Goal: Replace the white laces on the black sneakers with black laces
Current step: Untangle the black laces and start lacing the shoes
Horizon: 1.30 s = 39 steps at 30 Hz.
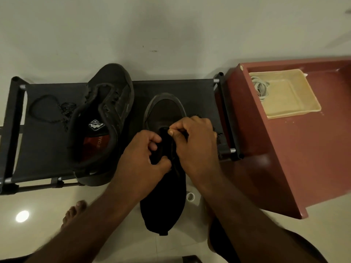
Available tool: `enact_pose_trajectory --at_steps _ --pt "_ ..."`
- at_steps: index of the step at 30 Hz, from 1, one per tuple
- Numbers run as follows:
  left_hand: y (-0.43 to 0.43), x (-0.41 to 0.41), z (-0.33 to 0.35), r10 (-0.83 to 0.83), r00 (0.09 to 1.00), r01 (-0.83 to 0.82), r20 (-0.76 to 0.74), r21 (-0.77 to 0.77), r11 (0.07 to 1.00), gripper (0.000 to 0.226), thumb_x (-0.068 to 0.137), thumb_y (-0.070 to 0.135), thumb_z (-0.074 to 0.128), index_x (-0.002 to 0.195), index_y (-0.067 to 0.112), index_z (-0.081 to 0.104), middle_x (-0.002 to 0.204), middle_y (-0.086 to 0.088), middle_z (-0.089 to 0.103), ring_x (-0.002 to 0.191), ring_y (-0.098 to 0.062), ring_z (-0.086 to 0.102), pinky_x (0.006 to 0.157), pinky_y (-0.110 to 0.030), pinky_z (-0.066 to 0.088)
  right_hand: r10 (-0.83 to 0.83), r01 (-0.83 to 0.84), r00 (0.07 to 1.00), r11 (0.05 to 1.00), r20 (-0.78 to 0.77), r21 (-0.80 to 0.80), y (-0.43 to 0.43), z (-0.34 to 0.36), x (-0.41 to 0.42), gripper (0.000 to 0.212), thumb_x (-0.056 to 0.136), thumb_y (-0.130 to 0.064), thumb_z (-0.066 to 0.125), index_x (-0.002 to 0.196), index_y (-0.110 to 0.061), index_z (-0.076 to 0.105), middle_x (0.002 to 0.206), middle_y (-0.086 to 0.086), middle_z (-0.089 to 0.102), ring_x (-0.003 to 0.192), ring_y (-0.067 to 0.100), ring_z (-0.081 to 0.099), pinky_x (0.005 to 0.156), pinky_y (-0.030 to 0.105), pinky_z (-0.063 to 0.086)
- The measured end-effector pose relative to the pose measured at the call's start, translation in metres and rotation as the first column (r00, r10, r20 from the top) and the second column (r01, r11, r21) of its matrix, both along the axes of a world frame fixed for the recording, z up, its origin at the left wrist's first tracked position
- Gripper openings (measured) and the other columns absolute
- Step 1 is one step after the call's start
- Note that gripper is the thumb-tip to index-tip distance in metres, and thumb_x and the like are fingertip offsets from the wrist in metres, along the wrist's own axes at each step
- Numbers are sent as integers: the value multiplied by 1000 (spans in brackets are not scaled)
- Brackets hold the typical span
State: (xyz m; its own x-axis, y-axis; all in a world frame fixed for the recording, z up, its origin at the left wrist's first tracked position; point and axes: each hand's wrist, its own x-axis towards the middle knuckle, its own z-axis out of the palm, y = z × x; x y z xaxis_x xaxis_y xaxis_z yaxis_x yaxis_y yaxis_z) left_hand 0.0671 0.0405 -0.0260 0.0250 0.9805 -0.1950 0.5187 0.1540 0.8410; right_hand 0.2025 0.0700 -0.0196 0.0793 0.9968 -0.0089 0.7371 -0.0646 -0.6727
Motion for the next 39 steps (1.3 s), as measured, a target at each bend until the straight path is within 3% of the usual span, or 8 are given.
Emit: enact_pose_trajectory --at_steps 5,9,20,24,29,32,35,39 --pt "-2 0 3 27 999 -25 43 -31 999 43 72 11 77 88 35 45 88 9 52 78 -1 50 66 -11 40 41 -47 991 998 127 44 1 2 -1 8 89 -29 72 97 -27 71 93 -11 68 108 15 49 87 39 32" --pt "-2 -1 3 11 998 -8 54 -48 999 43 72 12 77 88 35 44 90 10 52 80 2 49 66 -10 39 75 -98 979 989 188 113 0 -4 -5 11 89 -28 70 99 -23 73 94 -3 66 102 23 54 83 45 41" --pt "-1 -4 4 8 998 -5 58 -52 999 40 75 13 77 89 31 44 85 5 55 75 -4 53 61 -13 44 104 -125 985 980 138 156 3 -11 -15 10 92 -21 59 95 -18 68 98 1 60 100 22 52 80 42 40" --pt "-1 -3 5 12 991 -3 136 -66 998 51 75 16 81 102 33 40 93 10 58 81 6 58 69 -11 49 183 -200 976 967 121 158 4 -7 -20 16 92 -25 53 96 -19 67 101 0 61 102 19 51 85 39 37" --pt "3 -6 1 12 991 2 135 -105 994 98 75 16 82 149 23 18 96 9 58 86 3 56 73 -5 45 190 -197 978 978 91 74 8 -1 -20 4 93 -21 60 97 -19 62 102 -3 60 100 15 49 91 38 40" --pt "4 -6 0 0 992 15 127 -117 993 102 75 19 81 153 24 15 96 9 58 86 2 55 71 -4 44 217 -221 968 975 124 22 9 0 -14 19 89 -21 67 108 -16 65 111 1 60 107 16 49 92 36 44" --pt "5 -6 -3 11 992 3 123 -111 994 99 75 20 81 152 26 19 95 10 56 85 1 54 70 -7 44 216 -221 967 975 136 28 10 1 -12 13 92 -18 66 104 -13 68 107 3 62 103 17 49 86 27 41" --pt "6 -5 -5 26 992 -12 121 -117 993 93 76 17 79 150 27 24 95 10 55 85 -4 54 70 -14 43 203 -215 968 974 150 71 12 -1 -11 6 94 -11 62 95 -10 68 98 5 65 94 18 51 79 29 41"
